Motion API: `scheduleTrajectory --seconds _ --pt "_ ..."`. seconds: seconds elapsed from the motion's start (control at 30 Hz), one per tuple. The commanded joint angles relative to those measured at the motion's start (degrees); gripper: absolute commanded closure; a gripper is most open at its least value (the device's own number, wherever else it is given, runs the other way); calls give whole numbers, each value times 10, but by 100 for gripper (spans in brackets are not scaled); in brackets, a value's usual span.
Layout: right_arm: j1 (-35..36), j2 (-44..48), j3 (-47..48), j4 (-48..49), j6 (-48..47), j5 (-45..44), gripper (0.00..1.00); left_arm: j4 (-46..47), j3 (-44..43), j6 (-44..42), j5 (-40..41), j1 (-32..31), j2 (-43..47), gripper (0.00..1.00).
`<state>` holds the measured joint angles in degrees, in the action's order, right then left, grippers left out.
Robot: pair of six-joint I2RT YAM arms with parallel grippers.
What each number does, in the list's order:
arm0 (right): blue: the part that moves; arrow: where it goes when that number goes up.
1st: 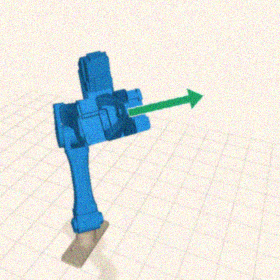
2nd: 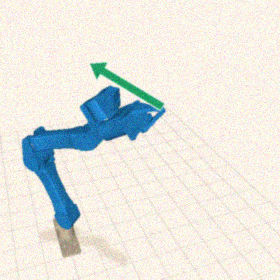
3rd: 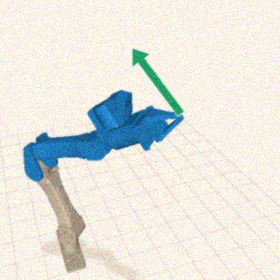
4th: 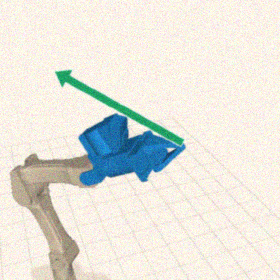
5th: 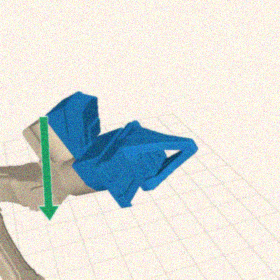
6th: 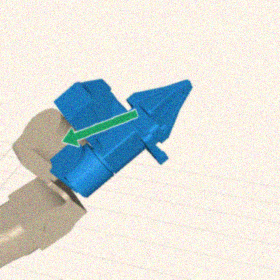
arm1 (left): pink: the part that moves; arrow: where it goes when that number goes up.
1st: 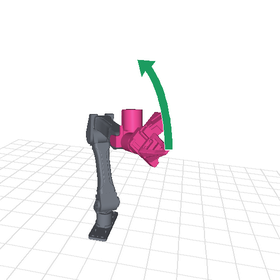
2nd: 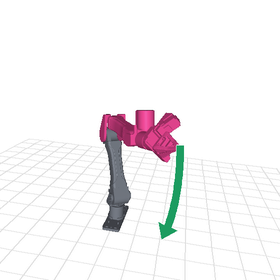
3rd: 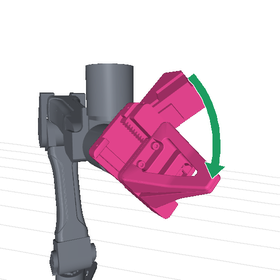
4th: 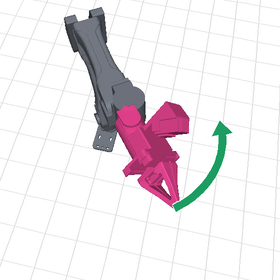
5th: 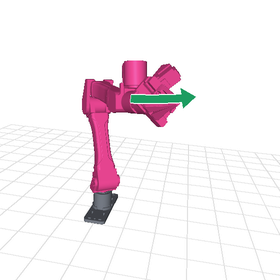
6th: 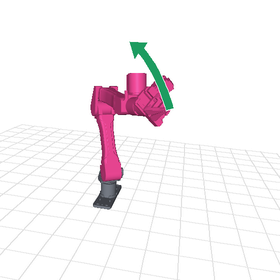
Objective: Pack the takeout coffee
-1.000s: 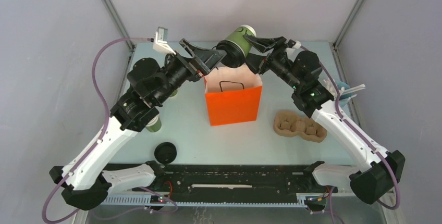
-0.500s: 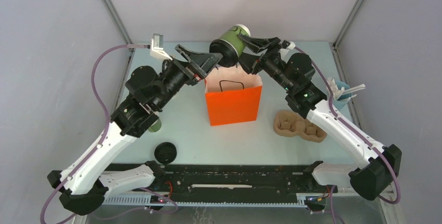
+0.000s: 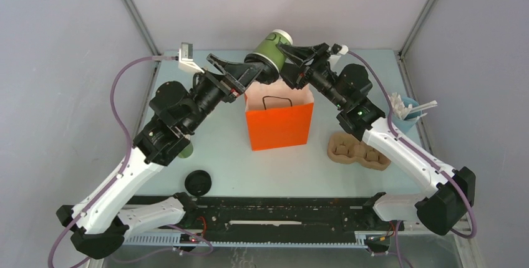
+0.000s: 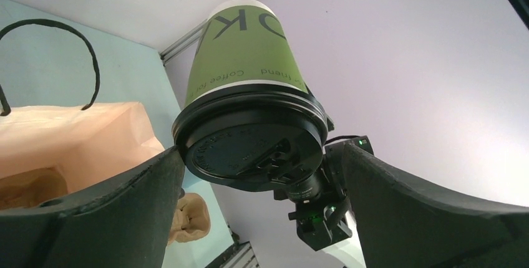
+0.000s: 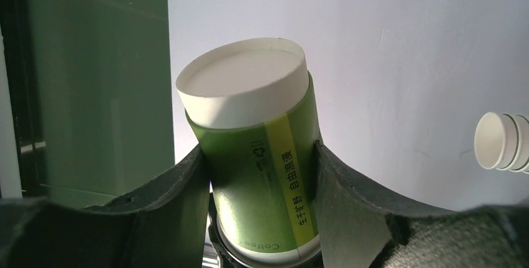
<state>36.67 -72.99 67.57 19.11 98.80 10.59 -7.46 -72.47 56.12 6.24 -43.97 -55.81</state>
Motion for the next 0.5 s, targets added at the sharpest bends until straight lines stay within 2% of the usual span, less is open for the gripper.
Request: scheduleTrajectory --seconds 0.0,0.2,0.47 --pt "30 0 20 7 -41 11 41 4 7 37 12 -4 10 0" --pt "40 1 34 -14 -63 -5 40 -2 6 36 18 -3 6 2" --pt "43 9 36 -36 -70 -29 35 8 12 26 32 -3 14 23"
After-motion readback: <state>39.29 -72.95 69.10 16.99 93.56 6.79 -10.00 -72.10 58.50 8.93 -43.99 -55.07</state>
